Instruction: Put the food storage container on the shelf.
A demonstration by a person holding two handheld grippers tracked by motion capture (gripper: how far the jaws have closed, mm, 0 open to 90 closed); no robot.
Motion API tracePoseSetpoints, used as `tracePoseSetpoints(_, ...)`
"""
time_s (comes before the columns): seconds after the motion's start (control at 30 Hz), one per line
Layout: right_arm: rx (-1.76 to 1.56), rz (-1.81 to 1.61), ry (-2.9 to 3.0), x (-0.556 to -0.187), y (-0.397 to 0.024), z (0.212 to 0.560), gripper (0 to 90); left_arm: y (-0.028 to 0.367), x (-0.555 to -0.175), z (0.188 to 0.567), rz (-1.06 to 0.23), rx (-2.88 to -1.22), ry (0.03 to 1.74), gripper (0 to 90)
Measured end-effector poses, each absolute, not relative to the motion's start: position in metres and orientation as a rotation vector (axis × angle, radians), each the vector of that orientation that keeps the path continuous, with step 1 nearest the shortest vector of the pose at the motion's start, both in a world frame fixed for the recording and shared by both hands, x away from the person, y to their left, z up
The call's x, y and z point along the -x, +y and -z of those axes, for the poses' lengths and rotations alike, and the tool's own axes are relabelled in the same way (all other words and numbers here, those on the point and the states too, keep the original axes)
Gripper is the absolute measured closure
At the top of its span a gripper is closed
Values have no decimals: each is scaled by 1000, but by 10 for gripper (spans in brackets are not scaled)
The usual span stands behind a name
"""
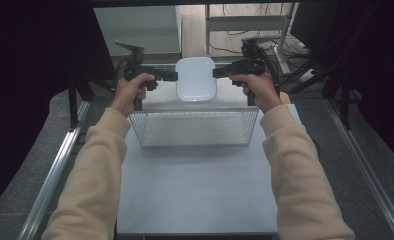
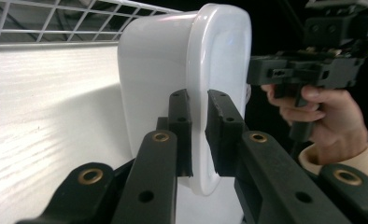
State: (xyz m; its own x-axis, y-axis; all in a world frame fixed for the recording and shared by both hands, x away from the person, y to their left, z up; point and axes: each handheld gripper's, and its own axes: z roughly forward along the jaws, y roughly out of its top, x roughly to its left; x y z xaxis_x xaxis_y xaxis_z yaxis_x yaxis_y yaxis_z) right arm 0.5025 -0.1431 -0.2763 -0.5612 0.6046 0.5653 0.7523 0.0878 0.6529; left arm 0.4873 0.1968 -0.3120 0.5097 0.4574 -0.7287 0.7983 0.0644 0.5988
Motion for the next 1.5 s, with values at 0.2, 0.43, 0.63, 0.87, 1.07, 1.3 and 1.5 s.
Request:
tracePoseSetpoints(0.2,1471,1414,-2087,-528,-143,288,732,199,-508,327,464,-1450,1194,776)
tracePoseSetpoints(0.43,1540,1386,-1993,-541,-141,302,696,203,-517,339,482,-1408,1226,774)
tracePoseSetpoints(0.63,1547,1432,-1986,-535,-140,301,516,201,-510,333,380,-1430,1225,589)
tracePoseSetpoints(0.87,1367,1645,-2296,-479,-150,274,301,202,-450,302,41,-1553,1139,300)
tracePoseSetpoints(1.07,1238,1707,-2447,-425,-179,289,241,200,-387,306,-97,-1641,1056,245)
tracePoseSetpoints(1.3,1190,1726,-2565,-369,-212,329,218,195,-323,346,-179,-1721,990,236)
tracePoseSetpoints(1.5,1185,1702,-2623,-327,-232,375,218,197,-289,399,-182,-1744,1015,235)
